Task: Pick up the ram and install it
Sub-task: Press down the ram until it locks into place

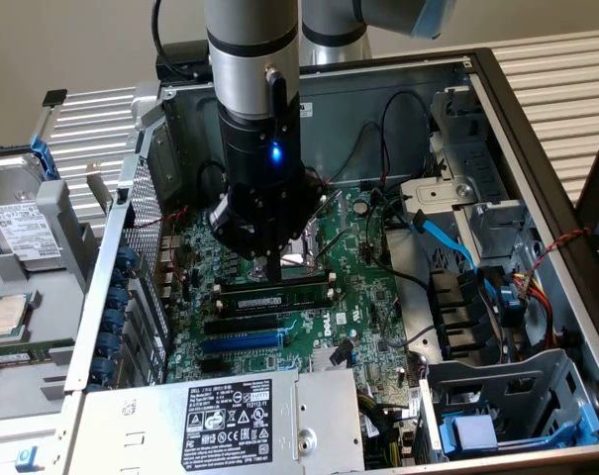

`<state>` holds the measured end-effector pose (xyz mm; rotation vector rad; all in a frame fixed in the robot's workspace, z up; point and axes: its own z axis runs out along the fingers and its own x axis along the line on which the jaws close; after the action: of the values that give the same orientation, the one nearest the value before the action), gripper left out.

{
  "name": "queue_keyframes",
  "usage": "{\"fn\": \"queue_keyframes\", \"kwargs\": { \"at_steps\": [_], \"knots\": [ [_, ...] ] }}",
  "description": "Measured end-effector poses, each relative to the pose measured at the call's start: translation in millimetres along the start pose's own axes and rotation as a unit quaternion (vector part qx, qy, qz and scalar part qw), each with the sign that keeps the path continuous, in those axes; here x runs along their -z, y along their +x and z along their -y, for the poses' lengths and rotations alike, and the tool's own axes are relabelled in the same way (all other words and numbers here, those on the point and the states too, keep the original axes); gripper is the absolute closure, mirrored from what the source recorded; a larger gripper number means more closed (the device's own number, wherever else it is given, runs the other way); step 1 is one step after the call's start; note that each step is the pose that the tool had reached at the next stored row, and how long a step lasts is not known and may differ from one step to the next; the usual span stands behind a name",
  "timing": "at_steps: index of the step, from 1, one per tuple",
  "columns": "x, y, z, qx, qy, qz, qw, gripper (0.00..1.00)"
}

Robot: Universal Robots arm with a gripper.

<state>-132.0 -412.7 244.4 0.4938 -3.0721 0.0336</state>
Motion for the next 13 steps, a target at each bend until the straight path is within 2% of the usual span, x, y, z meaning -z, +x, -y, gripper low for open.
{"fn": "queue_keyframes", "kwargs": {
  "at_steps": [4, 8, 13],
  "knots": [
    [0.0, 0.0, 0.0, -0.028, -0.0009, -0.0005, 0.9996, 0.89],
    [0.0, 0.0, 0.0, -0.054, -0.0017, -0.0009, 0.9985, 0.89],
    [0.0, 0.5, 1.5, -0.074, -0.0024, -0.0012, 0.9972, 0.89]
  ]
}}
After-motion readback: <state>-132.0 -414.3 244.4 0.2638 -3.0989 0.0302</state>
